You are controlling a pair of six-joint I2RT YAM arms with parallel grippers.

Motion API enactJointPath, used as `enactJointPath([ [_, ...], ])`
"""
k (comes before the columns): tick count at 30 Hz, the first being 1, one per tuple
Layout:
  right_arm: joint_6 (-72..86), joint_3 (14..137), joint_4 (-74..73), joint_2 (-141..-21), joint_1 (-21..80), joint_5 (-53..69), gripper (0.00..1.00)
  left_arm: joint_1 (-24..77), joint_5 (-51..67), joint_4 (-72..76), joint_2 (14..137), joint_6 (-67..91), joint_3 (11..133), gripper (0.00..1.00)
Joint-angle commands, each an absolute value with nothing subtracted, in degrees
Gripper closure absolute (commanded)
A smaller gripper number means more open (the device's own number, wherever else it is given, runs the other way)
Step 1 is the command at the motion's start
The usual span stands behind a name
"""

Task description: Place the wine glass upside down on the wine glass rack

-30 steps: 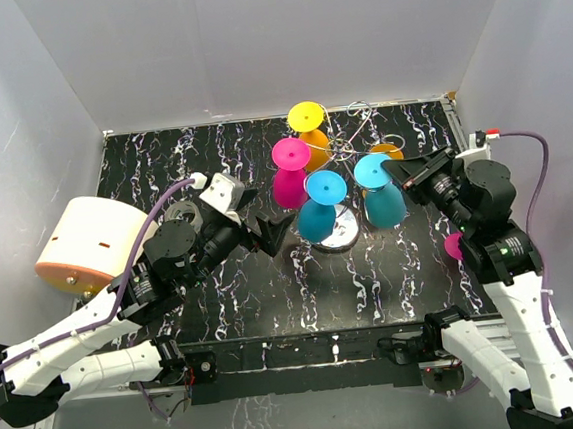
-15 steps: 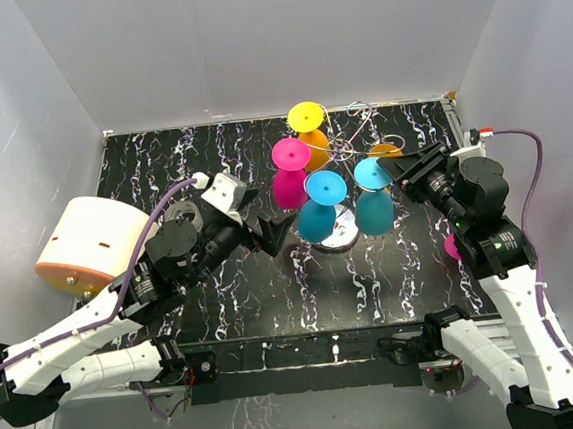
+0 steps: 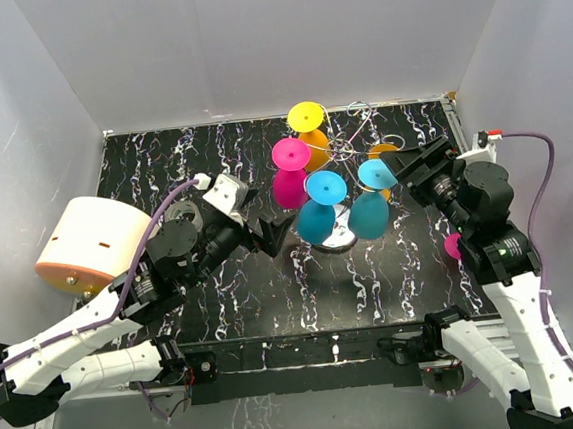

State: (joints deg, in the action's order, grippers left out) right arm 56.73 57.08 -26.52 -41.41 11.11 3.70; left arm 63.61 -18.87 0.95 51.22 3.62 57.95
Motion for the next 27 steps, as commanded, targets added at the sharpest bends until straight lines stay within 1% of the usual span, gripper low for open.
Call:
enactJointPath([
  [1,50.7,60.3,-28.6,-39.5,11.1,-3.2,0.27,63.9,-19.5,1.0,49.8,2.5,58.8,0.08],
  [5,43.4,63.3,-34.3,-38.5,11.1,-11.6,0.27,63.9,-20.2,1.0,48.4,2.2,57.8,0.08],
  [8,38.3,65.6,-38.6,-38.5,11.0,-20.5,0.27,63.9,-20.9,1.3,46.9,2.1,56.4,0.08],
  [11,33.7,67.6,-42.9,-39.9,11.1,-29.7,0.27,63.9,-21.3,1.5,45.4,2.0,55.2,0.08],
  [14,31.0,68.3,-45.0,-42.2,11.1,-36.1,0.28,63.9,-21.5,1.3,44.3,1.9,54.6,0.08],
  [18,31.3,67.4,-45.7,-45.3,11.0,-39.2,0.29,63.9,-21.5,1.9,42.7,1.4,53.9,0.08],
  [25,37.7,62.1,-49.0,-48.5,10.9,-44.2,0.38,63.9,-20.2,5.0,39.5,0.5,51.8,0.08],
  [27,38.6,61.9,-50.1,-49.7,10.9,-45.3,0.37,63.9,-19.9,4.8,38.6,0.5,51.5,0.07],
])
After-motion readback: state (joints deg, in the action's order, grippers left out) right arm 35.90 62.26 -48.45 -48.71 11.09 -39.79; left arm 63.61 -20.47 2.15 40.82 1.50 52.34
